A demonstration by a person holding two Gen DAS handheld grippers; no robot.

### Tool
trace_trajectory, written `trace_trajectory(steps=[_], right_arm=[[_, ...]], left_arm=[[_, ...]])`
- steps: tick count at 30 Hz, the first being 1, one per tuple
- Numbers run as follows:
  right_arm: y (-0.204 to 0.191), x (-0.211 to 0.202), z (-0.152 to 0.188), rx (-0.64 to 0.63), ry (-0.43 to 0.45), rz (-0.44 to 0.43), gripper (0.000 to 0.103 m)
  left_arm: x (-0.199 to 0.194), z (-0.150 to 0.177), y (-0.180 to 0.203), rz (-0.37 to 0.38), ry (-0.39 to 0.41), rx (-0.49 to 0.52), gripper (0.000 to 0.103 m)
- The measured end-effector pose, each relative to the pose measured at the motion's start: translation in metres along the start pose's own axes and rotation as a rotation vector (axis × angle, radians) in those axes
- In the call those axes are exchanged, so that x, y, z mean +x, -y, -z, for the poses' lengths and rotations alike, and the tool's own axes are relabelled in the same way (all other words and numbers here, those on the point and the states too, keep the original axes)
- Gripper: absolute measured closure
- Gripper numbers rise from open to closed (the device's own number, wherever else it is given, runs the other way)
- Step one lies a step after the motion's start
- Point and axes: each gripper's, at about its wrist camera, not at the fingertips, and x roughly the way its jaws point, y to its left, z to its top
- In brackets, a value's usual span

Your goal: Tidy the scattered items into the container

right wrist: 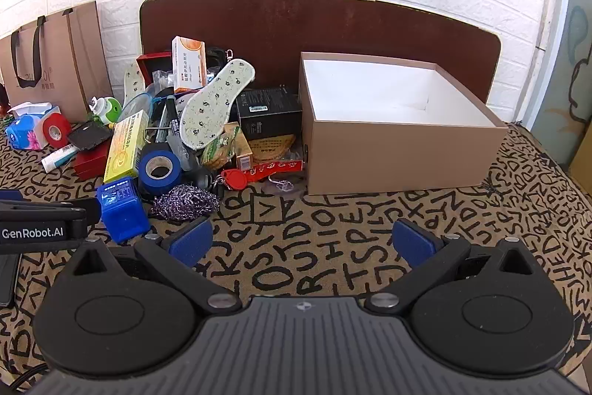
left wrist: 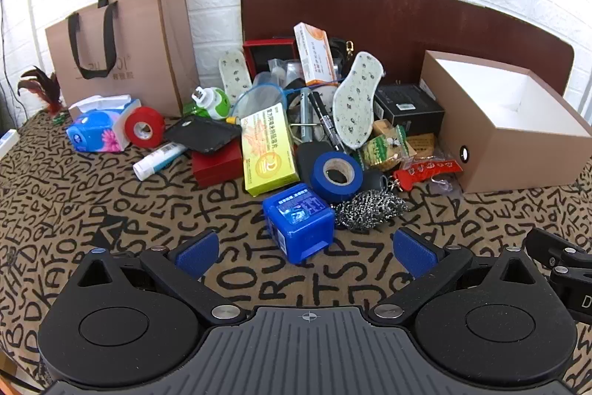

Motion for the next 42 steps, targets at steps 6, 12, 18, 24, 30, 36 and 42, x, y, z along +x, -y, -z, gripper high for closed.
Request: trace_trajectory(steps=[6,12,18,24,30,36,42], right_arm=[[-0.002,0.006,-0.001,-0.003,-0.013,-0.001,0.0],[-0.003,0.014,-0.001,-0.006,-0.028,-0.001,0.0],[-0.006,0.025,-0.001,-0.012,-0.052,-0.005,0.0],[-0.015,0.043,0.006,-0.032,-0.093,-0.066,0.0],[-0.037,0.064,0.014,-0.079,-0.133,-0.184,0.0],[-0.057,0.082,0.014,-0.13,-0.135,-0.264,0.002],[-0.062,0.102,0.011,-0.127,-0.129,-0.298,0.014]], left_arm=[[0.007,-0.001,0.0,0.001,-0.016,0.0,0.0],[0.016,-0.002,-0.001,0.002,-0.036,0.001,0.0],[0.027,-0.001,-0.004,0.008,-0.052,0.002,0.0],[0.048,0.013,-0.029,0.014,-0.107,-0.028,0.0],[0.064,0.012,-0.05,0.055,-0.112,-0.086,0.0],[0.082,0.001,-0.048,0.09,-0.118,-0.08,0.006],[0.105,-0.012,-0.038,0.108,-0.132,-0.089,0.005]])
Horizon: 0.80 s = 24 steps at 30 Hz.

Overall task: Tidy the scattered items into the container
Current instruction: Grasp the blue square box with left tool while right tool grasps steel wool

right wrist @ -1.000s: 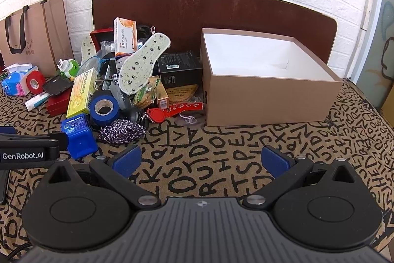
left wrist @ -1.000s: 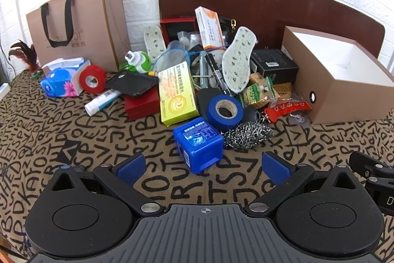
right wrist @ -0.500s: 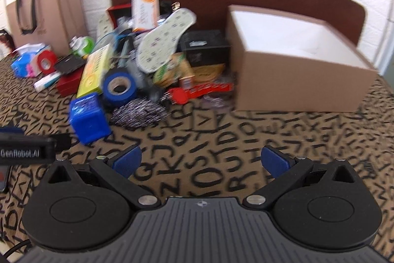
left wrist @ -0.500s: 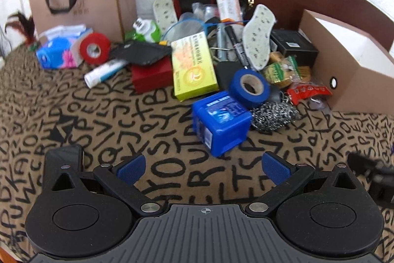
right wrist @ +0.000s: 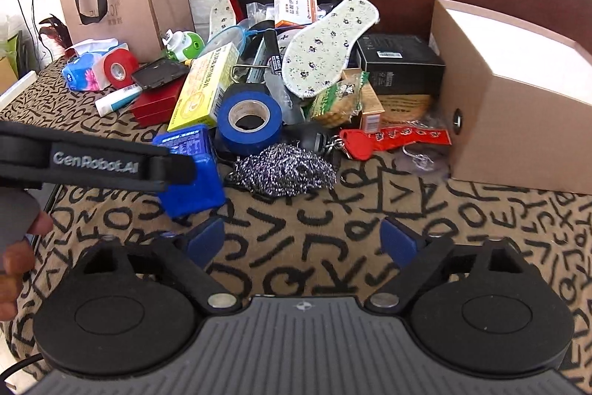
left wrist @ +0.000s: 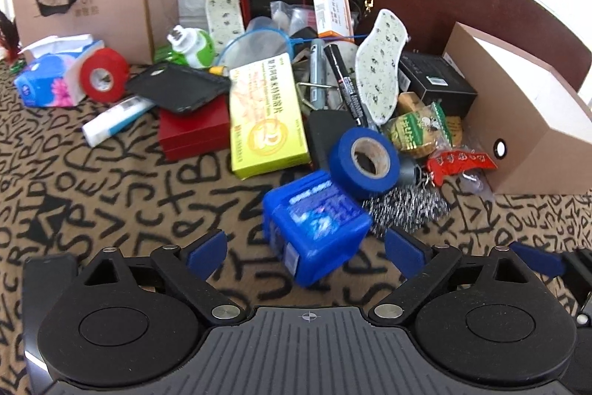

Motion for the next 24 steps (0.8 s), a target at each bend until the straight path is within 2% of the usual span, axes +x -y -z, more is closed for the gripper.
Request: trace_trajectory(steps=[2,10,16,19,20,24], right_arm=[[0.001,0.006,-0.003,-0.003,-0.003,-0.007,0.018],[0.0,0.028,-0.016,-0.059,0.031,-0.054,0.019],[-0.008,0.047,-0.023,-0.154,0.059,-0.059,0.022],[-0.007,0.055,-0.024,-0.142,0.052,-0.09,0.033],[-0.007,0.057,-0.023,-0.137,0.041,-0.089,0.044],[-0.003,0.047,-0.02,-0.135,0.005,-0.099,0.059]], left_arm=[[0.009,-0.005,0.002,0.0,-0.008,-0.007,0.005],[0.034,-0.013,-0.008,-0.006,-0.047,-0.023,0.004],[0.04,-0.012,-0.024,-0.019,-0.094,-0.027,0.013],[0.038,-0.012,-0.03,-0.031,-0.095,-0.017,0.022],[0.038,-0.012,-0.031,-0.037,-0.096,-0.014,0.023],[0.037,-0.013,-0.037,-0.042,-0.1,-0.024,0.025]])
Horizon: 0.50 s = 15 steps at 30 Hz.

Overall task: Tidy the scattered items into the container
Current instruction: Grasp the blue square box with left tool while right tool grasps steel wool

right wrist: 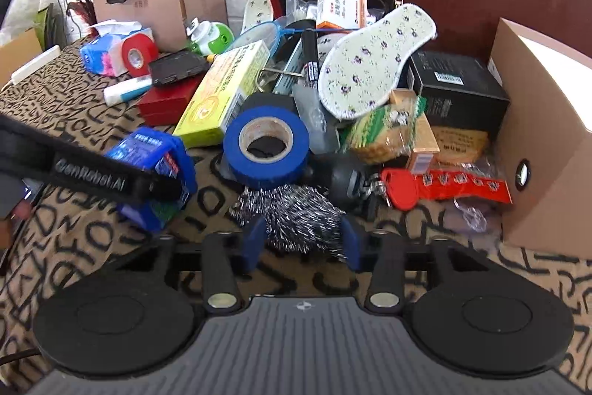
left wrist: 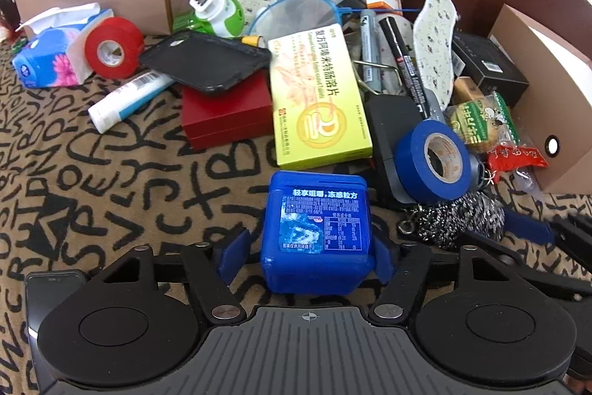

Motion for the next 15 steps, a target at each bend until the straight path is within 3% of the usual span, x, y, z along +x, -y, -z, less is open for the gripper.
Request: trace_trajectory(steps=[2,5,7,9,12,13,15], right_arm=[[0.002,-0.009,0.002,0.004,-0.029,-0.031,0.072],[0.002,-0.02,0.005,0.008,-0.025,-0.082,0.072],[0.001,-0.02,0.004,-0.005,-0.008,-0.068,0.065],[0.0,-0.017,0.002,-0.004,0.007,-0.054,0.056],[-0.002,-0.01,-0.001,-0.025,0.023,-0.036,0.047],[-0.003,-0.007,-0.002,-0.032,0.028,-0.034,0.043],[-0.003,0.0,-0.004,-0.042,0.035,-0.025,0.037]], left_arm=[[-0.001,0.001,-0.001,-0.006,0.004,-0.005,0.025],[-0.001,0.001,-0.002,-0.016,0.014,-0.019,0.02],[-0.001,0.0,-0.002,-0.008,0.013,-0.016,0.025],[-0.001,-0.001,-0.002,0.015,0.013,-0.014,0.04],[-0.001,-0.001,-0.003,0.016,0.012,-0.017,0.04],[0.0,-0.002,-0.003,0.019,0.013,-0.02,0.031],[0.001,-0.002,-0.002,0.017,0.014,-0.018,0.031]])
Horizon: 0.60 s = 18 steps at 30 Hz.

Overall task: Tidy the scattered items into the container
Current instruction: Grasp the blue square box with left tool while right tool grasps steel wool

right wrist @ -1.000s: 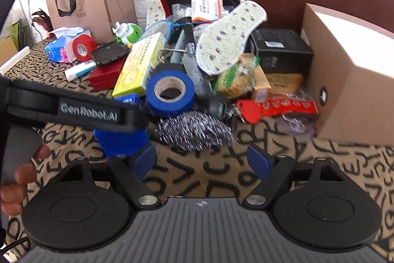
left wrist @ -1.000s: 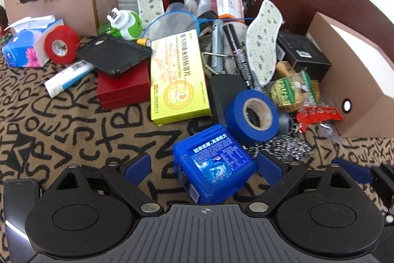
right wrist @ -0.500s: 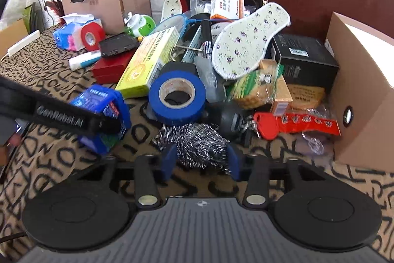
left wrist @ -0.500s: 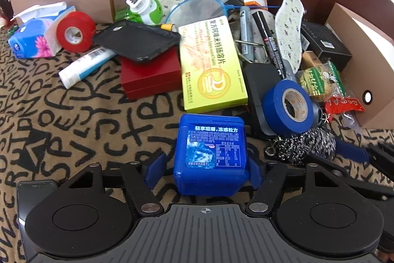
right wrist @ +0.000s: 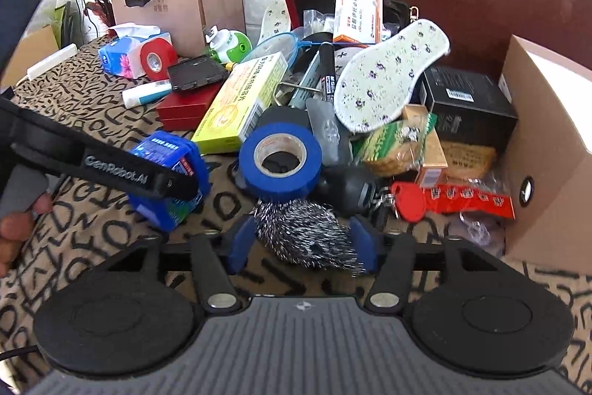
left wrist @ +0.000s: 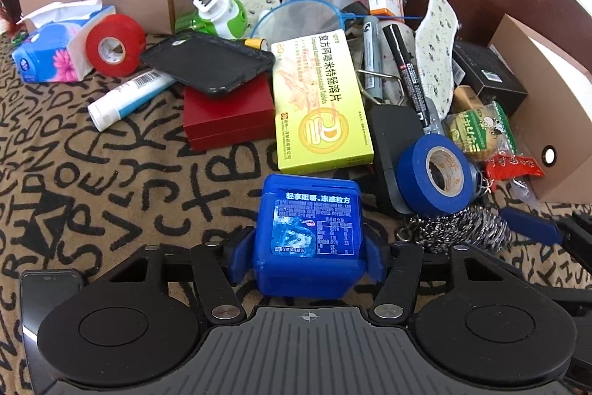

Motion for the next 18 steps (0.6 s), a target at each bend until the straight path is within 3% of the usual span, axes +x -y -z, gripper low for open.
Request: trace_trajectory(steps=[2,3,4,8,14,18], right_arm=[[-0.001,0.007,0.0,-0.012,-0.014,0.006,0.037],[-0.002,0.01,0.001,-0.023,-0.039,0.007,0.041],[-0.004,0.011,0.003,-0.04,-0.066,0.016,0.054],[0.005,-0.008,0.009,0.003,-0.075,-0.008,0.074],[0.023,-0.058,0.021,0.137,-0.034,-0.014,0.082],[0.029,-0.099,0.013,0.171,0.081,-0.003,0.083]], left_arm=[[0.003,0.0,0.0,-0.002,-0.006,0.005,0.031],[0.004,0.001,0.0,0.001,-0.016,0.006,0.033],[0.005,0.002,-0.001,0.003,-0.022,0.004,0.042],[-0.001,0.005,-0.005,0.004,-0.015,-0.008,0.045],[-0.024,0.012,0.0,0.029,0.013,0.017,0.046],[-0.041,0.015,0.007,0.044,0.041,0.031,0.046]])
